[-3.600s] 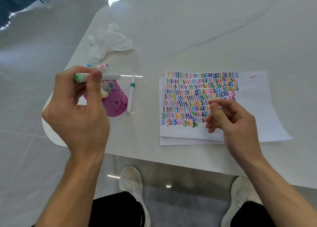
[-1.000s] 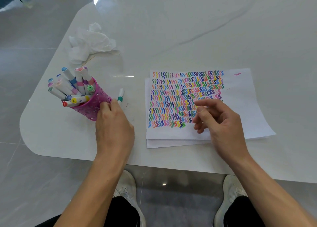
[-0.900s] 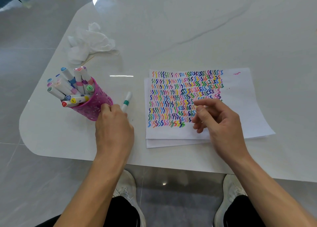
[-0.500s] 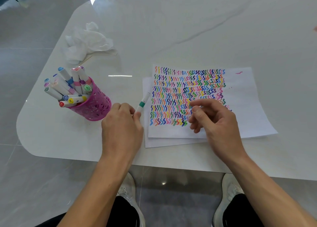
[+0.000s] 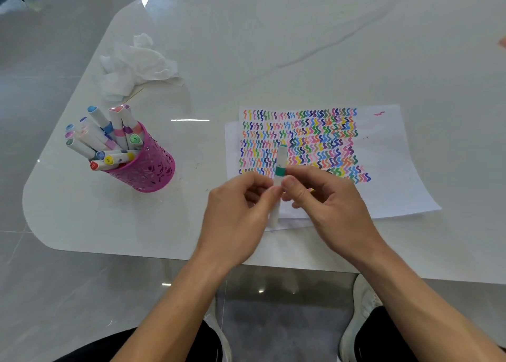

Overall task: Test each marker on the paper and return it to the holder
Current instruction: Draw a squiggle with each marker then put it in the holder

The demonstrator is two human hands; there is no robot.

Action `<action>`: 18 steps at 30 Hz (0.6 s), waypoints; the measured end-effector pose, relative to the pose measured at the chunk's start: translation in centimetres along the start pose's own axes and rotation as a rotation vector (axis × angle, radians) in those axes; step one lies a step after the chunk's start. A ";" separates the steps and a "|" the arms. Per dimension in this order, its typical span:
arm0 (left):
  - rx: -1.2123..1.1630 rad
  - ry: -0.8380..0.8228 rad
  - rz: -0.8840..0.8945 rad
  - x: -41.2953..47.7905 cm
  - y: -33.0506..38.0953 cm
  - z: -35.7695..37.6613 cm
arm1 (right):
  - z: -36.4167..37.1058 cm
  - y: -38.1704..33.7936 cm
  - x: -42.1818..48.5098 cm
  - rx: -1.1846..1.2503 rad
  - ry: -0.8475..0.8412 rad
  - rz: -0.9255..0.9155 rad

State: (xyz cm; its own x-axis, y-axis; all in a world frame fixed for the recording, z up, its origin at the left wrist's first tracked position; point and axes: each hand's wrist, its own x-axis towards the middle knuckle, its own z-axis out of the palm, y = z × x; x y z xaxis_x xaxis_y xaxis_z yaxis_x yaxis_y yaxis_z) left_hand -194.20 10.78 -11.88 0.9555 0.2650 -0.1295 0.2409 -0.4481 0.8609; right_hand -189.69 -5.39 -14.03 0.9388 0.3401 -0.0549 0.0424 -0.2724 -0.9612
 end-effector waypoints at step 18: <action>0.591 -0.058 0.215 0.3 -1.1 1.2 | -2.0 0.4 0.1 0.012 0.115 0.031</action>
State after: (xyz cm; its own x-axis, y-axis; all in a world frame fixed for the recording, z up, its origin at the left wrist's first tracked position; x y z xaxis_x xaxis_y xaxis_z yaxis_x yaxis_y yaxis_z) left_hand -193.98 10.29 -13.43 0.9967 0.0773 -0.0240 0.0798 -0.8865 0.4557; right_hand -188.94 -7.27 -13.88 0.9727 0.2255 -0.0539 0.0093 -0.2698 -0.9629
